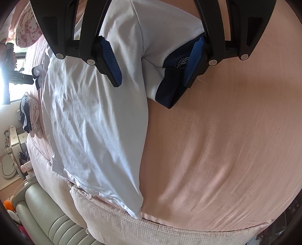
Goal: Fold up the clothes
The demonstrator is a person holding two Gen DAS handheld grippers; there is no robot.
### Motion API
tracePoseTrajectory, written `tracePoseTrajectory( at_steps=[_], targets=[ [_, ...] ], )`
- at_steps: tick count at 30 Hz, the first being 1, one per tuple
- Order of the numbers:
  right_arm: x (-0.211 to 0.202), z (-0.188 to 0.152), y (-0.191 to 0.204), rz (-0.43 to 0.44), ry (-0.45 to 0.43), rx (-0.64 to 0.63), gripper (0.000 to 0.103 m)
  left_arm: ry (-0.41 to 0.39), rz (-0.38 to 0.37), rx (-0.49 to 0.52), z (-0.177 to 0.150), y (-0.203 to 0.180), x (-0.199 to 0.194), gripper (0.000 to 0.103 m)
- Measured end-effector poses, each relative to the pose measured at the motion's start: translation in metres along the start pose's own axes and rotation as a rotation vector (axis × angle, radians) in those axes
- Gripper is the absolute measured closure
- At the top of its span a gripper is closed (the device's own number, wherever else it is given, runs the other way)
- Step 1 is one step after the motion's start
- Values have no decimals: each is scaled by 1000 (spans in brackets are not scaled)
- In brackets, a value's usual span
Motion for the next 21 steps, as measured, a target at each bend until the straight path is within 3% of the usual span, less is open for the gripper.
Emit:
tracePoseTrajectory(
  at_steps=[4, 6, 7, 8, 10, 12, 13, 14, 16, 21],
  targets=[
    [-13, -9, -26, -3, 20, 34, 37, 17, -5, 129, 3, -18, -12, 38],
    [-12, -13, -25, 13, 26, 10, 41, 44, 30, 200, 7, -20, -14, 38],
    [-11, -14, -23, 23, 29, -8, 54, 62, 55, 235, 9, -18, -14, 38],
    [-9, -15, -21, 34, 32, -26, 59, 94, 81, 263, 9, -15, -11, 36],
    [0, -11, -15, 4, 29, -52, 86, 200, 129, 285, 6, 2, 3, 36],
    [28, 18, 26, -40, 7, -61, 97, 233, 145, 300, 3, 8, 10, 36],
    [36, 26, 38, -45, -1, -65, 98, 216, 124, 319, 2, 5, 9, 40],
    [36, 26, 41, -35, -6, -73, 98, 199, 103, 339, 1, 2, 8, 64],
    [36, 28, 45, -16, -12, -89, 98, 172, 59, 348, 1, -1, 8, 90],
    [25, 39, 38, 32, -72, -64, 98, 106, -24, 282, 7, 11, -1, 94]
  ],
)
Point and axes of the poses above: each gripper's, at about its wrist camera, not at the fingertips, and x roughly the way its jaws point, y to its left, z to its top, the point moved 3 cm from there along x, roughly the way its jaws point, and after that the axes turned 12 degrees about x, right-handed, at the moved point
